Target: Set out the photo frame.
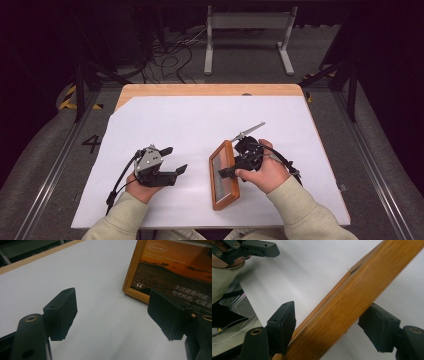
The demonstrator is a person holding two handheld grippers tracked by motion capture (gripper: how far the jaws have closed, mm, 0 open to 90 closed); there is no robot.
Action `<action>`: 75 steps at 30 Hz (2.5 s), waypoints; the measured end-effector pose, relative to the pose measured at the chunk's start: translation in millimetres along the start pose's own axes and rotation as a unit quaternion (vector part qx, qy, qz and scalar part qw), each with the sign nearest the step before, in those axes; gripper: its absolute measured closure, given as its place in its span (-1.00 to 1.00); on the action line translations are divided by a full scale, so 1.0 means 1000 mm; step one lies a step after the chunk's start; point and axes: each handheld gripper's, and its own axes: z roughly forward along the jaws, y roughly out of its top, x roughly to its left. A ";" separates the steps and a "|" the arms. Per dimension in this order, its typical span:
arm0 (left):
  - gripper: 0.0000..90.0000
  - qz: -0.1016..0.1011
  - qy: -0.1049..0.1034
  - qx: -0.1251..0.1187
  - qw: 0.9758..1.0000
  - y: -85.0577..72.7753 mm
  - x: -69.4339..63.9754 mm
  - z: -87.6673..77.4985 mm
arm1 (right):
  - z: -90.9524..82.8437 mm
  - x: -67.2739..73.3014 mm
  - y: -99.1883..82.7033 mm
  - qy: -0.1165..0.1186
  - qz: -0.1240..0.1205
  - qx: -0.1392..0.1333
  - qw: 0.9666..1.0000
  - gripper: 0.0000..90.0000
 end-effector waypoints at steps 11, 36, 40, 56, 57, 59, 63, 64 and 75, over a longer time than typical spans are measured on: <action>-0.46 0.000 0.002 -0.001 1.000 0.000 0.000 0.000 | 0.018 -0.001 0.003 -0.002 0.015 0.024 1.000 -0.15; -0.47 -0.002 0.007 -0.004 1.000 0.000 0.001 -0.002 | 0.003 0.007 0.009 -0.007 0.023 0.036 0.999 0.57; -0.46 -0.002 0.007 -0.004 1.000 0.000 0.002 -0.002 | -0.007 0.007 0.018 -0.011 -0.018 0.041 0.999 0.57; -0.46 -0.011 0.019 -0.006 1.000 -0.005 0.005 -0.010 | -0.025 -0.002 0.072 0.001 -0.261 0.134 0.956 0.57; -0.46 -0.012 0.020 -0.006 1.000 -0.006 0.005 -0.011 | -0.023 -0.004 0.074 0.003 -0.269 0.137 0.953 0.57; -0.46 -0.013 0.021 -0.006 1.000 -0.006 0.006 -0.012 | -0.021 -0.007 0.079 0.007 -0.283 0.143 0.948 0.57; -0.46 -0.015 0.022 -0.006 1.000 -0.008 0.007 -0.013 | -0.013 -0.016 0.087 0.024 -0.309 0.152 0.938 0.57; -0.46 -0.015 0.023 -0.006 1.000 -0.008 0.007 -0.013 | -0.011 -0.019 0.089 0.026 -0.312 0.156 0.937 0.57; -0.46 -0.017 0.022 -0.006 1.000 -0.008 0.007 -0.014 | 0.017 -0.039 0.094 0.042 -0.328 0.204 0.922 0.57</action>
